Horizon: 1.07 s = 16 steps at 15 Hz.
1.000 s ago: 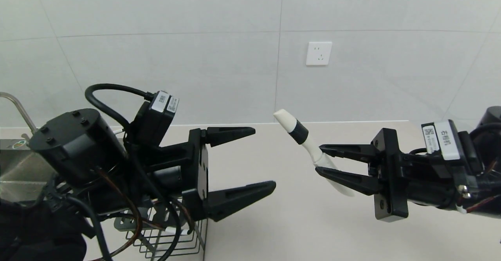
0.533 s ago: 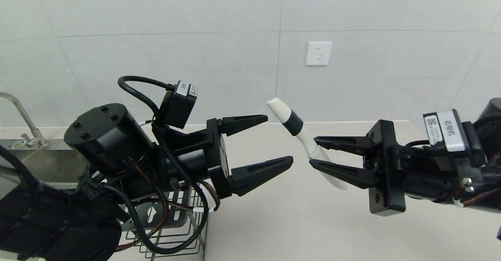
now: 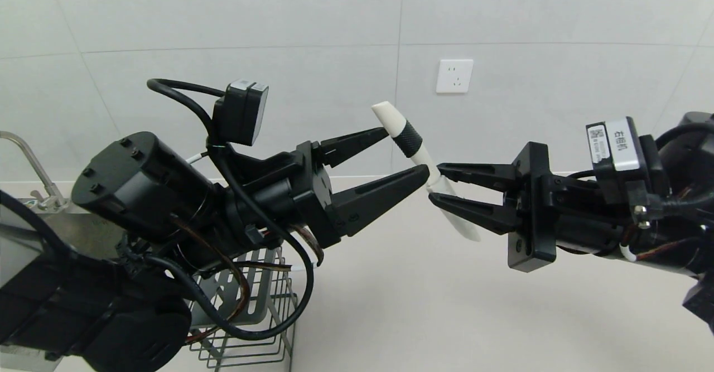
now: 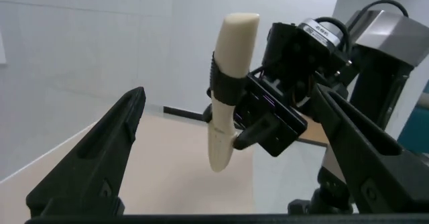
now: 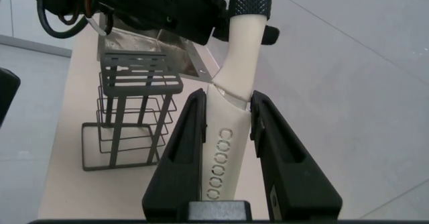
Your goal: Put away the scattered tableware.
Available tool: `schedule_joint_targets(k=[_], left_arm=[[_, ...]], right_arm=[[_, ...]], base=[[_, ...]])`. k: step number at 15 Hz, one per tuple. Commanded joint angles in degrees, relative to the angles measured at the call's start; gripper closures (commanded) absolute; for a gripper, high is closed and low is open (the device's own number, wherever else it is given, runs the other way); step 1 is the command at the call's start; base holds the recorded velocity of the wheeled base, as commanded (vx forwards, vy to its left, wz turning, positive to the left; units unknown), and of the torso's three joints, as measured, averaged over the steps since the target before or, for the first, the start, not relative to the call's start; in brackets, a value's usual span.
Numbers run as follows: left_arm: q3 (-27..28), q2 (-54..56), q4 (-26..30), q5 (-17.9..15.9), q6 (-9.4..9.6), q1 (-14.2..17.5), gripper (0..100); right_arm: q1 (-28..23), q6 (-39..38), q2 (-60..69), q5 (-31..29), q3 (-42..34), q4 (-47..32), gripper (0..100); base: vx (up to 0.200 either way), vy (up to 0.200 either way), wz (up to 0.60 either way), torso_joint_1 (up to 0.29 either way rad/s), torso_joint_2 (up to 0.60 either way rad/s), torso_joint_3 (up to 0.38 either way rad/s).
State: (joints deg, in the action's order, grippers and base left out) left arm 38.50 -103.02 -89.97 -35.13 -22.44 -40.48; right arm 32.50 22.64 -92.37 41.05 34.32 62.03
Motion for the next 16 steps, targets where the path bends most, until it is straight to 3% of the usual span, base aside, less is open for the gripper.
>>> schedule_joint_targets(k=[1,4,15,16], left_arm=[[1.05,-0.34,-0.03,1.03,-0.06,-0.03,0],[2.72,-1.3,-0.03,1.56,-0.06,-0.03,0],[5.97,-2.27,-0.03,1.56,0.12,-1.61,0],[5.97,-2.27,-0.03,1.56,0.21,-1.61,100]], right_arm=[[0.55,-0.05,-0.62,0.0,1.19,0.03,100],[1.69,-0.49,-2.73,-0.18,5.5,-0.15,100],[1.78,-2.42,-5.37,-1.23,7.52,0.2,100],[1.78,-2.51,-5.54,-1.23,7.87,0.82,100]], base=[[0.0,0.0,0.0,0.0,0.0,0.0],[0.0,0.0,0.0,0.0,0.0,0.0],[0.0,0.0,0.0,0.0,0.0,0.0],[0.0,0.0,0.0,0.0,0.0,0.0]])
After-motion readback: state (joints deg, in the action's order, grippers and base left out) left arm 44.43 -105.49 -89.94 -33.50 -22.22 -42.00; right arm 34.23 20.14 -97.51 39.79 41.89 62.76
